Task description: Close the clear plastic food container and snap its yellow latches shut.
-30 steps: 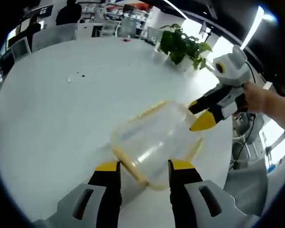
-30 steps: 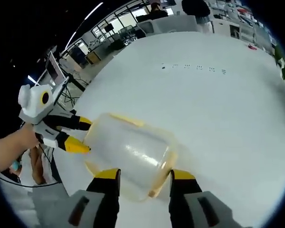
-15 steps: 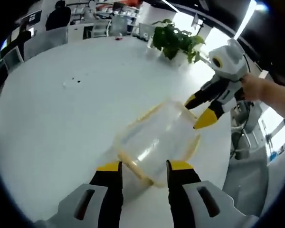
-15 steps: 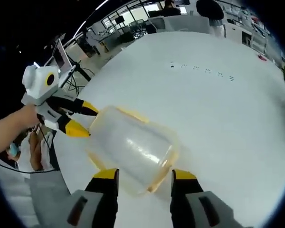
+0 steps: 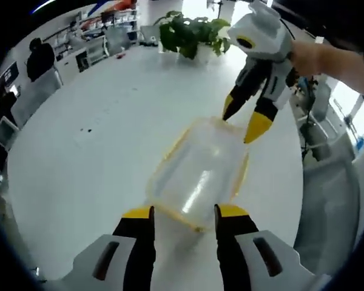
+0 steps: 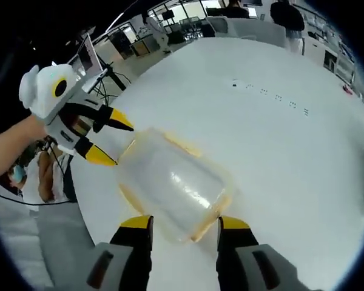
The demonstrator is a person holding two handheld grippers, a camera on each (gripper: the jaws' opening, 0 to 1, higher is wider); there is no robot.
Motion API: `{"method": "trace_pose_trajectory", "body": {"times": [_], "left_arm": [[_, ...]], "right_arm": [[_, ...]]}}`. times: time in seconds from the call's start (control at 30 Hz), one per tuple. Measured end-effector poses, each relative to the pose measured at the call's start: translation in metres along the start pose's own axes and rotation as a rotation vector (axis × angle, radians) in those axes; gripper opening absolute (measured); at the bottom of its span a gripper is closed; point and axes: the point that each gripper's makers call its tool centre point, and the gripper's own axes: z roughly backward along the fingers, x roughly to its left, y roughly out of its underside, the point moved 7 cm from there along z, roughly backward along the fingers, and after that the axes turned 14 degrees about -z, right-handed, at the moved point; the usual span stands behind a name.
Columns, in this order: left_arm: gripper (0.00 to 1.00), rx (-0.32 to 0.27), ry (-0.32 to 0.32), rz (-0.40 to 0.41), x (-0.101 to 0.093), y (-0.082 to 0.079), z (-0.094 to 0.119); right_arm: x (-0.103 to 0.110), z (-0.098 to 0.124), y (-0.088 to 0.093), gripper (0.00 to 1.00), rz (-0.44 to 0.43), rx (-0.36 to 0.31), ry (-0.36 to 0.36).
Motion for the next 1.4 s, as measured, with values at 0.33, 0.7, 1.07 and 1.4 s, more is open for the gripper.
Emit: {"method": "trace_pose_trajectory", "body": {"times": [0.33,0.7,1.07,1.4], "left_arm": [[0.34,0.013,0.006,-0.108,0.000,-0.012,0.008],[0.36,0.027,0.033,-0.208,-0.004,-0.017,0.006],[0.37,0.033,0.076,-0.310,-0.012,-0.023,0.001],[0.38,0.043,0.089,-0.361,-0.009,-0.028,0.000]], "right_arm": [[0.010,0.002,-0.007,0.38,0.112,0.030,-0.008],[0.015,-0.001,-0.011,0.36,0.233,0.067,0.009],[0.020,-0.003,-0.012,0.37,0.368,0.136,-0.001],[0.025,-0.008,-0.011,0.37,0.514,0.197,-0.001]]}}
